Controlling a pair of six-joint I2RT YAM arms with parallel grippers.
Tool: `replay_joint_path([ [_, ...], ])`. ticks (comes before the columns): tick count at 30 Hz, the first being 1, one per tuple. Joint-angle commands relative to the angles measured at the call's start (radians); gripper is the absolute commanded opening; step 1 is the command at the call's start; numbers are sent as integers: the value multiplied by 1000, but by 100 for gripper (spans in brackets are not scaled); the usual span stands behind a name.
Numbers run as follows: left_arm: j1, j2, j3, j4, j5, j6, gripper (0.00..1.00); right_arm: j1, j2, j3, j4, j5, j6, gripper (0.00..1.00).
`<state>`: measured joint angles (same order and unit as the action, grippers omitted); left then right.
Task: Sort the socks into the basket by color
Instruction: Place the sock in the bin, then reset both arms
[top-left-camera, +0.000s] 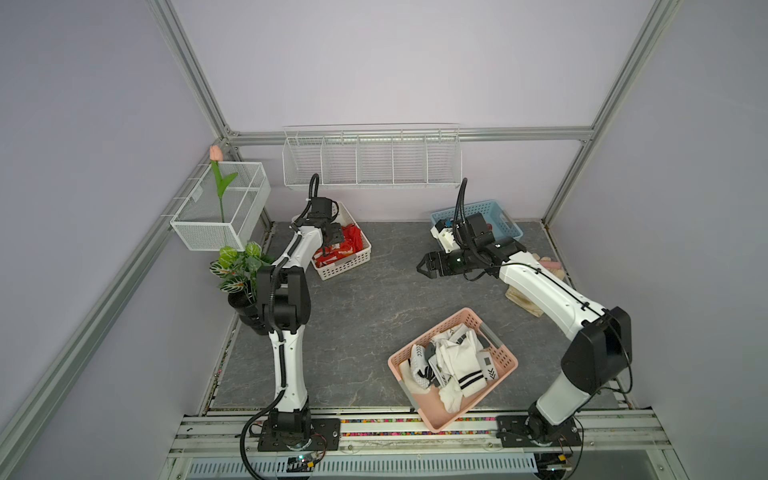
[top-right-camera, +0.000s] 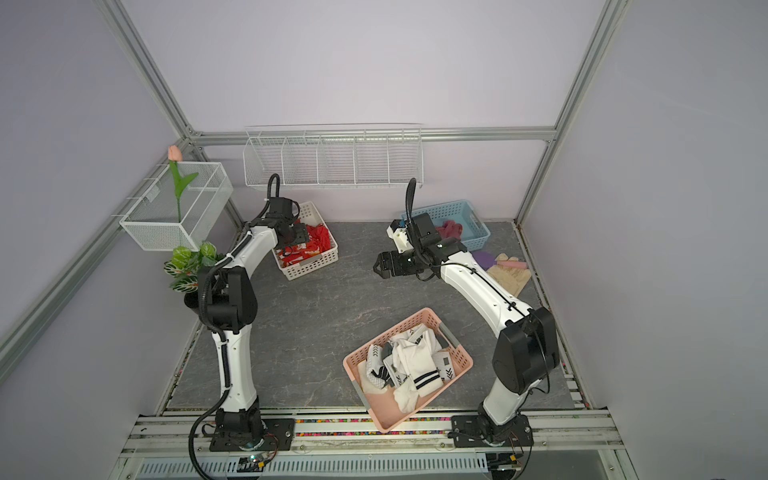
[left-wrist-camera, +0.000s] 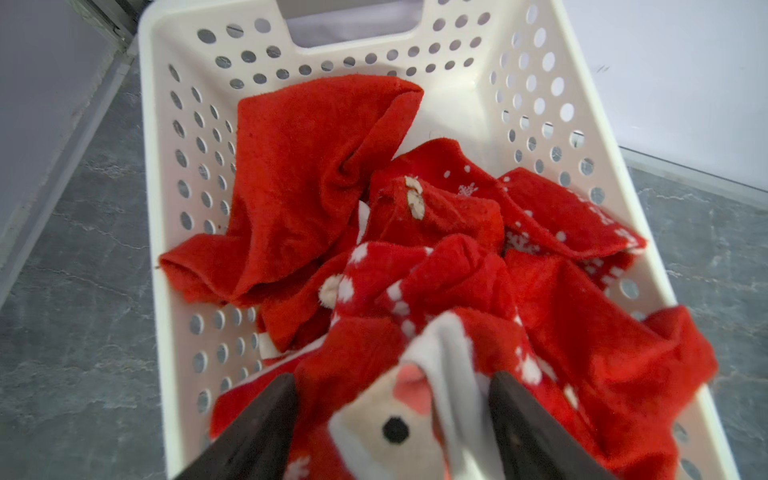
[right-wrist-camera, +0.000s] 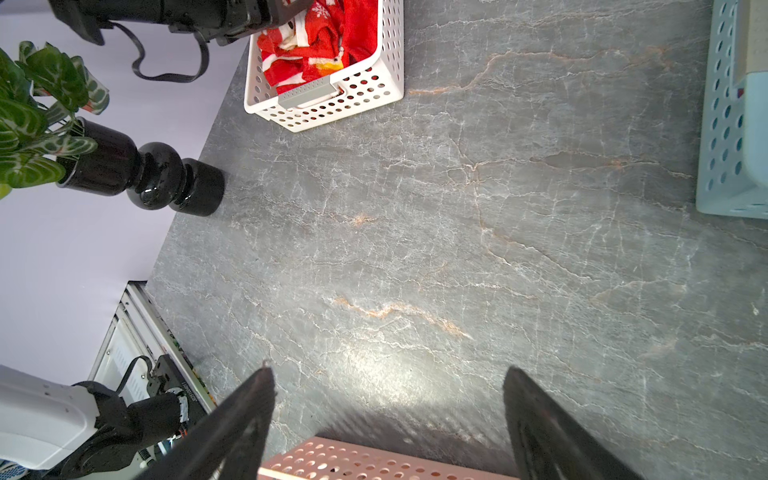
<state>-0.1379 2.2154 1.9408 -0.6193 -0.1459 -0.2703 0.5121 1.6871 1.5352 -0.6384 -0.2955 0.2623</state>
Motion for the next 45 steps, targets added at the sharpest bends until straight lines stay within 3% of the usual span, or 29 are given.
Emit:
replay_joint_path([
  [1, 3, -96, -59, 45, 14, 20, 73, -1, -29, 7, -8, 18, 11, 88],
  [3, 3, -132, -87, 60, 11, 21, 89, 0, -36, 5, -13, 31, 9, 88],
  [6, 3, -194, -128, 73, 22, 28, 100, -3, -41, 10, -38, 59, 0, 88],
  [12, 1, -399, -278, 113, 50, 23, 100, -28, -78, -8, -116, 190, 14, 88],
  [17, -9, -649, -500, 194, 69, 14, 100, -76, -223, -180, -41, 291, 7, 89],
  [22, -15, -872, -757, 277, 80, -16, 100, -183, -477, -524, 254, 331, -17, 89],
  [24, -22, -937, -859, 312, 67, -45, 100, -222, -594, -717, 465, 361, -120, 89],
  [27, -47, -1036, -1007, 375, 24, -74, 100, -255, -734, -1007, 830, 535, -207, 89],
  [29, -63, -1085, -1082, 405, 14, -85, 100, -296, -778, -1134, 1010, 688, -181, 88],
  [30, -75, -1099, -1104, 395, -15, -81, 100, -350, -769, -1154, 1005, 695, -149, 89],
  [32, -92, -1111, -1136, 377, -62, -72, 100, -442, -712, -1167, 994, 572, -144, 89],
  [38, -92, -1192, -1309, 560, -173, 23, 100, -517, -458, -1261, 1379, 512, -191, 88],
  [40, -92, -1205, -1344, 585, -258, -17, 100, -525, -377, -1234, 1440, 468, -195, 88],
  [42, -92, -1216, -1380, 627, -305, 19, 100, -526, -320, -1191, 1439, 444, -243, 89],
  [45, -90, -1228, -1454, 763, -365, 59, 99, -537, -176, -1222, 1637, 442, -239, 89],
])
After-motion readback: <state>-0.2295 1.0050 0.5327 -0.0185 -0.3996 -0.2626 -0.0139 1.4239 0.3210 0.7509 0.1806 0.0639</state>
